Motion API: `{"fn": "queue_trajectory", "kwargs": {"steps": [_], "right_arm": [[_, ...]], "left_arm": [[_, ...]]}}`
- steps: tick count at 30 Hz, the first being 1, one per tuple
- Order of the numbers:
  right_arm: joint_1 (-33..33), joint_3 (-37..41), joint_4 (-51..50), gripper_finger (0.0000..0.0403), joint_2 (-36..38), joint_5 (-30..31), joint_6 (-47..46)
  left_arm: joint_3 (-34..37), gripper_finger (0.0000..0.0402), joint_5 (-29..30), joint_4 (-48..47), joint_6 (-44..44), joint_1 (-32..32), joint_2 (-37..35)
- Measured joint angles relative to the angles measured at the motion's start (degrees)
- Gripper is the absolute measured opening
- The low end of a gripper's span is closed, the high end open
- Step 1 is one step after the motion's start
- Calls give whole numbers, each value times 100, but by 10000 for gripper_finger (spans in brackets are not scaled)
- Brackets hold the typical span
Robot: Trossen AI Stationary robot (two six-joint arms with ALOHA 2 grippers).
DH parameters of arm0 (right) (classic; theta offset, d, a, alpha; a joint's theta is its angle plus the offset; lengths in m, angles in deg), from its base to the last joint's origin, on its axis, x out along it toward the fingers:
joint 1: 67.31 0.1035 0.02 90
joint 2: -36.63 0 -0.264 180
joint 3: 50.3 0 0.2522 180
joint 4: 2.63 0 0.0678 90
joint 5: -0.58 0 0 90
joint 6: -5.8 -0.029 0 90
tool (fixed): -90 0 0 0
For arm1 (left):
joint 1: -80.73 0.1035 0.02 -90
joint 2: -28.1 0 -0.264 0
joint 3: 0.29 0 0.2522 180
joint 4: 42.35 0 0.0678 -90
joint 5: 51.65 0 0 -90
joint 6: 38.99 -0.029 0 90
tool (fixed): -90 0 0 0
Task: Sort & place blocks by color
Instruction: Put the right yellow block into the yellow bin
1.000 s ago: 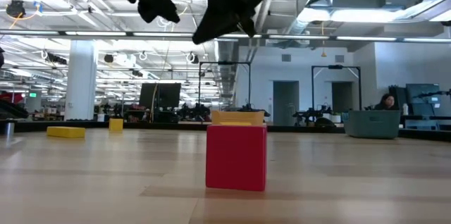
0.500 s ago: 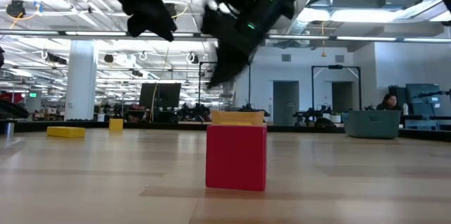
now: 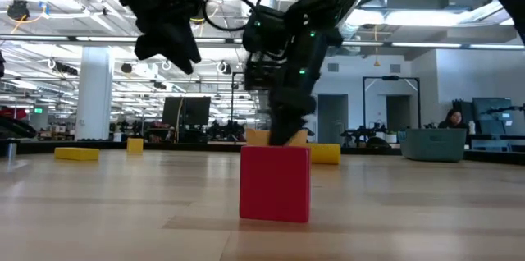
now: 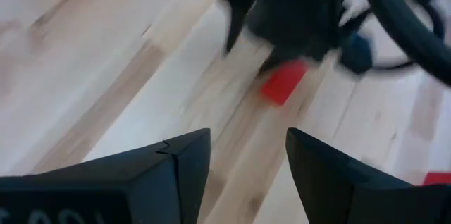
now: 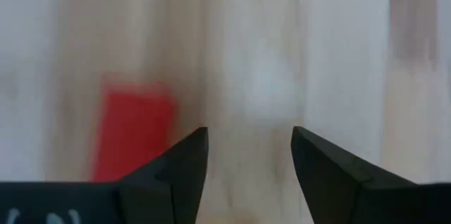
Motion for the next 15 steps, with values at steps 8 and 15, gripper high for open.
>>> {"fn": "queue_trajectory", "kwargs": {"steps": [8, 15], "right_arm": [[-97, 14, -381, 198, 161, -32, -338], [-197, 696, 242, 198, 1254, -160, -1301]], "left_arm": [[0, 171, 71, 15, 120, -190, 3], [-2, 171, 180, 52, -285, -198, -97]]}}
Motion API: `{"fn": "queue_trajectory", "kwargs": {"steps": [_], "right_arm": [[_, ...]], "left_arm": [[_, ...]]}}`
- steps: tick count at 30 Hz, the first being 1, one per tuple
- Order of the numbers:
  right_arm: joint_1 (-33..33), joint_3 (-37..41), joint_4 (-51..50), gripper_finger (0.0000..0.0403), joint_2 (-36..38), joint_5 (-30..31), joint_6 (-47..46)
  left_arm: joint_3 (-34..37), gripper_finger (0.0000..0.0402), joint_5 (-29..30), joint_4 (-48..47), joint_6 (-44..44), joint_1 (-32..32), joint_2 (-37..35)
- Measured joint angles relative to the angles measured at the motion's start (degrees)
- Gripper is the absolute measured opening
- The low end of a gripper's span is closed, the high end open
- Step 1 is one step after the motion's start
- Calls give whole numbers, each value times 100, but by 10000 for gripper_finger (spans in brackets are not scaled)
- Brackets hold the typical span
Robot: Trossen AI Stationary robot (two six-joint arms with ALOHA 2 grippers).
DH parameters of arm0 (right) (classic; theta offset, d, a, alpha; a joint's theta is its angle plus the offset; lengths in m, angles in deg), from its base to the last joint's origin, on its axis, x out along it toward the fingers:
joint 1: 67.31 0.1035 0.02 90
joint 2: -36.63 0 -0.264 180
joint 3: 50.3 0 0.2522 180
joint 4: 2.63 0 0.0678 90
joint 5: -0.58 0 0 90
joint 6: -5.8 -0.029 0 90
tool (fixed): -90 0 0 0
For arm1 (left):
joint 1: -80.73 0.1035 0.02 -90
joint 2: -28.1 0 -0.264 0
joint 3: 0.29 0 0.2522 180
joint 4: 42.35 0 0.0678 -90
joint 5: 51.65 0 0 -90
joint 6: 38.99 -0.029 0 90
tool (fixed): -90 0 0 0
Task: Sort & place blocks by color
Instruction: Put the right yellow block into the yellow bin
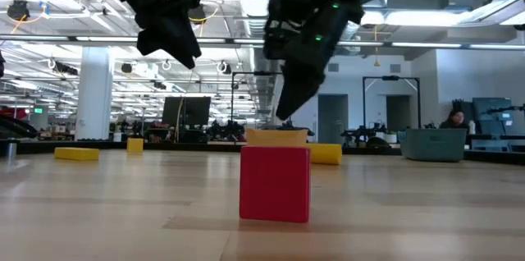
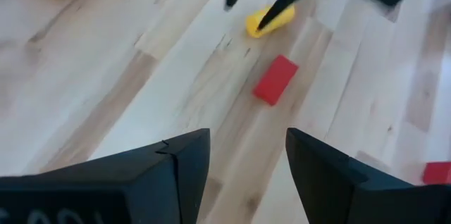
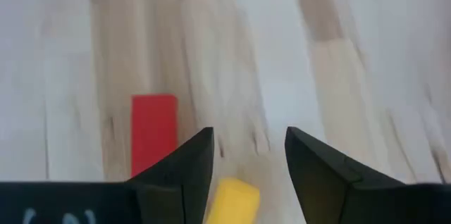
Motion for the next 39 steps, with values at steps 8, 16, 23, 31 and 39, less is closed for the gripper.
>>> {"fn": "queue_trajectory", "kwargs": {"steps": [8, 16, 23, 31, 39], "right_arm": [[139, 1862, 1385, 213, 915, 490, -1222], [612, 2043, 1375, 237, 690, 928, -1297], [511, 2004, 1387, 237, 202, 878, -2243], [720, 2014, 1376, 164, 245, 1056, -2700], [828, 2023, 1225, 143, 816, 829, -3101]], "left_arm": [[0, 181, 403, 461, -427, 40, 11], [0, 271, 342, 931, -1245, 66, 17], [0, 299, 288, 824, -1192, 121, 19], [0, 293, 512, 768, -972, 186, 19], [0, 293, 266, 778, -1243, 468, 19]]}}
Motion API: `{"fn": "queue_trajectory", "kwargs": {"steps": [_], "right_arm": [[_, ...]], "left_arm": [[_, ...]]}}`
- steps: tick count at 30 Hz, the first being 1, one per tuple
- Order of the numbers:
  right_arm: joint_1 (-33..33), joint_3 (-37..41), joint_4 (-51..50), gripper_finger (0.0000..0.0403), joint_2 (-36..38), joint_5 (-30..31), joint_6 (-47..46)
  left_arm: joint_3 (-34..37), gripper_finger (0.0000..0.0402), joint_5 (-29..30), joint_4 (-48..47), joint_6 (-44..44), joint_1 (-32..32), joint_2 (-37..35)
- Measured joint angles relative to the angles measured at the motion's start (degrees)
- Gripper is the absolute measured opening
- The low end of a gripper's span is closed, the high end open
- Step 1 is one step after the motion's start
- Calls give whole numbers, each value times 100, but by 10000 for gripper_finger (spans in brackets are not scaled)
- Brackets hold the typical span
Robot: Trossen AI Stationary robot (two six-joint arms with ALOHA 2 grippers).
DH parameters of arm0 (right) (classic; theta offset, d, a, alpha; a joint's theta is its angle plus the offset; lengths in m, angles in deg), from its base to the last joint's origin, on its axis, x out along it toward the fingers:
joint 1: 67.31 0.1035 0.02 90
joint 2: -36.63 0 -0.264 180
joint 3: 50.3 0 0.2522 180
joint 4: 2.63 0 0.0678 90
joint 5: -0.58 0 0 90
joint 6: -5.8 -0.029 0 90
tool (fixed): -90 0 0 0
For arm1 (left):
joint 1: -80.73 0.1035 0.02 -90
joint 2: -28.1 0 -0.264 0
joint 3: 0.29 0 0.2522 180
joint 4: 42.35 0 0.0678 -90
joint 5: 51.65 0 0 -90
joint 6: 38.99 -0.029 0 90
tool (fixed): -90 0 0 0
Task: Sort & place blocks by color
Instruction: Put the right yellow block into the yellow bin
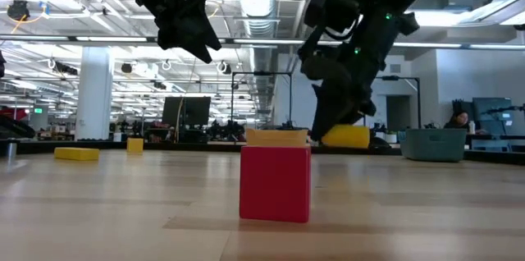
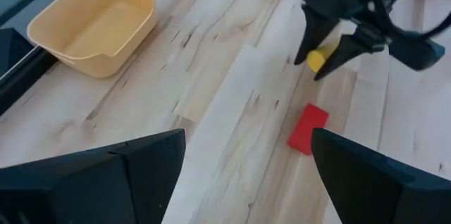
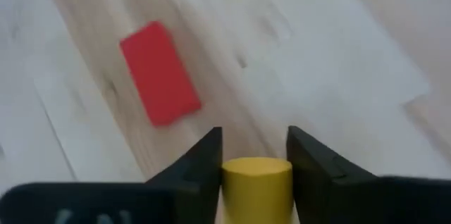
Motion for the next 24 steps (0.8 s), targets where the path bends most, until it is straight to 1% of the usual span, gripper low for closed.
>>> {"fn": "queue_trajectory", "kwargs": {"steps": [3, 6, 9, 12, 16, 20, 24], "right_arm": [[0, 0, -51, 209, 170, 42, -51], [9, -7, -357, 272, 243, 58, -205], [44, -4, -792, 303, 208, 101, -230], [145, 43, -864, 308, 110, 101, -292], [232, 192, -320, 300, 95, 81, -307], [78, 214, -269, 289, 97, 168, -163], [-172, 216, -323, 268, 97, 481, 172]], "left_arm": [[0, 293, -176, 6, -64, 147, 0], [0, 293, -341, 51, -163, 277, 0], [0, 293, -359, 113, -172, 339, 0], [0, 293, -357, 144, -174, 348, 0], [0, 293, -363, 210, -269, 344, 0], [0, 293, -363, 335, -440, 344, 0], [0, 293, -365, 496, -733, 344, 0]]}}
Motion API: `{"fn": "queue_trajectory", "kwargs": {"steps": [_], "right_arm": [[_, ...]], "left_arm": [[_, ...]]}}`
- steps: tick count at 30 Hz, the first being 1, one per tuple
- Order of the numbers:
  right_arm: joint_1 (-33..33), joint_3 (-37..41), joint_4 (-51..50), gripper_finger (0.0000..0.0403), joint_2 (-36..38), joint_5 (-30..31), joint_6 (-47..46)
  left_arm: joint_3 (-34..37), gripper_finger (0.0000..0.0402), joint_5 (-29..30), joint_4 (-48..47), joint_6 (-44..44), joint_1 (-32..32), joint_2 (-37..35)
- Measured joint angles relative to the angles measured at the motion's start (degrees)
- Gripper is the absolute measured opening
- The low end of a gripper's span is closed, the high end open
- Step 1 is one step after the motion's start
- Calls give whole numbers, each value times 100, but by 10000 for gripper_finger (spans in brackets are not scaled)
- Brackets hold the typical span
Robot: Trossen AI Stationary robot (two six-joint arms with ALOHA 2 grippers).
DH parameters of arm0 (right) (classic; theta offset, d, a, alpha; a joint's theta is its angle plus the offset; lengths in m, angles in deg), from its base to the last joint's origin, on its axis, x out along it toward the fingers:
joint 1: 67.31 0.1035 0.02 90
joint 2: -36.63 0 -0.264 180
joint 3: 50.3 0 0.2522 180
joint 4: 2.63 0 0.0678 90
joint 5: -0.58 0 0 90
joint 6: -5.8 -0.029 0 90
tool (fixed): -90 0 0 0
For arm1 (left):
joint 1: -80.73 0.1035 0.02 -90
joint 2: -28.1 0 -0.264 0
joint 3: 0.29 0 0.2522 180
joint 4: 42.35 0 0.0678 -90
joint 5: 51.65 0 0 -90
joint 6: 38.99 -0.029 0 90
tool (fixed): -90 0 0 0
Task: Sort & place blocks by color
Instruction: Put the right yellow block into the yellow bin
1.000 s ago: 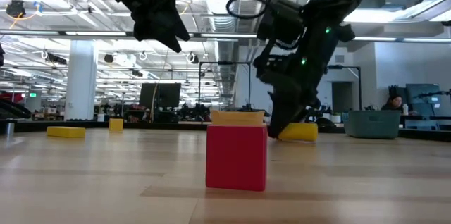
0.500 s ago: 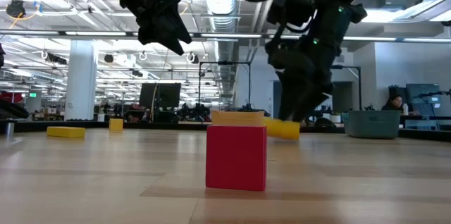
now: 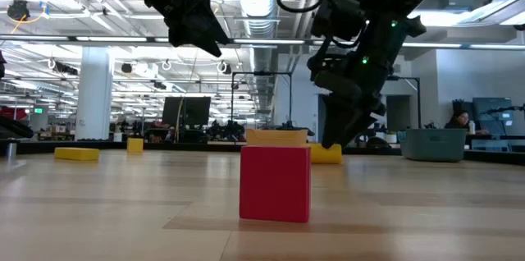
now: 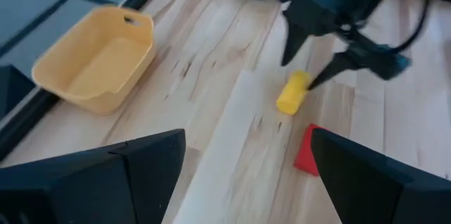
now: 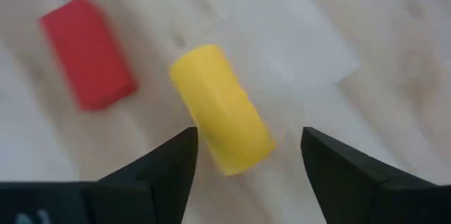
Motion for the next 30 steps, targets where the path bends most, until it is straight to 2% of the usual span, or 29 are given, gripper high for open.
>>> {"fn": "queue_trajectory", "kwargs": {"steps": [4, 8, 12, 16, 23, 30], "right_arm": [[-330, -9, 139, 225, -115, -128, 103], [-507, -21, 257, 158, -325, -557, -94], [-405, -34, 359, 81, -525, -607, -744], [-33, -24, 383, 13, -515, -270, -1434], [628, -2, 284, 7, -56, -60, -2532], [1323, -2, 218, 3, 432, 829, -3695]], "left_arm": [[0, 293, -145, 212, -309, 6, 0], [0, 293, -254, 396, -518, 7, 0], [0, 293, -252, 485, -637, 7, 0], [0, 293, -336, 368, -700, 13, 2], [0, 293, -619, -44, -1197, 32, 0], [0, 293, -1103, -33, -1742, 262, 0]]}}
